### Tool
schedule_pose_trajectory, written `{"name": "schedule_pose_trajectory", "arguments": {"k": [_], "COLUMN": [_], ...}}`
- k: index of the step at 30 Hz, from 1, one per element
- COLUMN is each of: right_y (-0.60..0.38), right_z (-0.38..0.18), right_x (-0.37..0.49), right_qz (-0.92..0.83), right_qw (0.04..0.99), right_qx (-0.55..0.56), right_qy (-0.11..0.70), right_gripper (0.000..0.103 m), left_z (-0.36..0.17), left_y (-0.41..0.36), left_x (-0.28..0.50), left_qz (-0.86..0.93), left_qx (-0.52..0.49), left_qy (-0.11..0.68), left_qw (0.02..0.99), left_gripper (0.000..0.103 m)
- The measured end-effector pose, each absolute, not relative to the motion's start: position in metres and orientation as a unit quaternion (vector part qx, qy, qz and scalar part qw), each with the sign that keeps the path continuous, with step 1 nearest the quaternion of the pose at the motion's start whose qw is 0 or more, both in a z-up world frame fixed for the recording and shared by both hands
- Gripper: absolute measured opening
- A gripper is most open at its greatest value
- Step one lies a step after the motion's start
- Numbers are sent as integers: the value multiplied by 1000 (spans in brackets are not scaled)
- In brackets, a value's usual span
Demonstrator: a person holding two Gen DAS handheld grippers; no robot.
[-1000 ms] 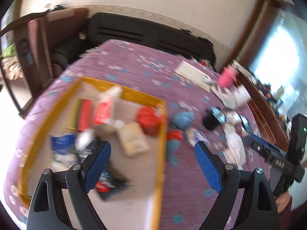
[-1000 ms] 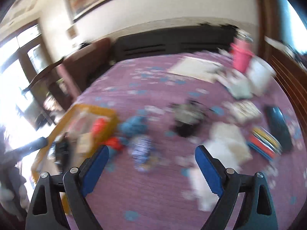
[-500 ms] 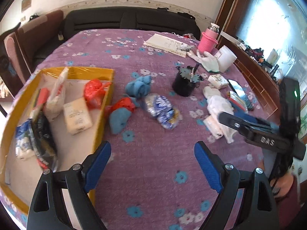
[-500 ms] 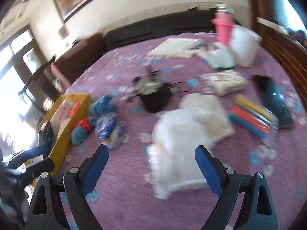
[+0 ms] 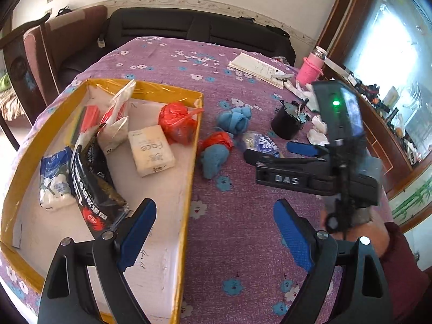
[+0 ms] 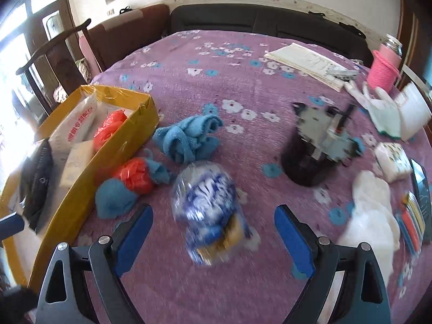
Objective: Organize soft objects
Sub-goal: 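Move both tools back over the remaining items on the table, then grasp the blue-red towel bundle with left tool while right tool grasps Vinda tissue bag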
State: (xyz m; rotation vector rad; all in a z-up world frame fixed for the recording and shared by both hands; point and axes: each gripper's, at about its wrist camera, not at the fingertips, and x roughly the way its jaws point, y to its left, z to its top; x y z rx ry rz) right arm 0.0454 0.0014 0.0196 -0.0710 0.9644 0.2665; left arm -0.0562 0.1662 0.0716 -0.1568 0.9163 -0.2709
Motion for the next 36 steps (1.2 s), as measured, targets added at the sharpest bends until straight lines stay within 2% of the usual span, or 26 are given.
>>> {"name": "schedule_pose_trajectory", "arguments": {"k": [1,2,4,5,13,23,27,30,36], "right_y": [7,11,17,18,-16,-60,-64,-65,-71], "right_z": [18,16,13,12,14,10,11,11,12], "right_x": [50,52,56,58,41,20,19,19,20], "right_qz": [130,131,132,131,124,141,140,137,142], "right_qw": [875,875,873,871,876,885,885,885,883], "right_qx": [-40,-45,-53,-53,-6,89,99,101,114], "right_qy": [464,464,467,471,466,434,432,433,433], "right_gripper": [94,89,68,52,51,52,52,52,52], "left_z": [71,70,69,69,67,72,55,38,33], "left_y": [170,171,175,177,176,90,79,83,80], "left_x": [-55,-54,-52,-52,-47,-9,22,44,51], "left_qz": [-128,-127,-125,-124,-128,-209,-204,-204,-211], "left_qx": [-82,-85,-92,-93,-73,54,82,78,97], "left_qy": [440,441,443,444,443,409,428,461,499], "left_qw": [885,885,883,883,884,887,876,860,835], "left_gripper": [88,88,88,88,88,88,88,81,81]}}
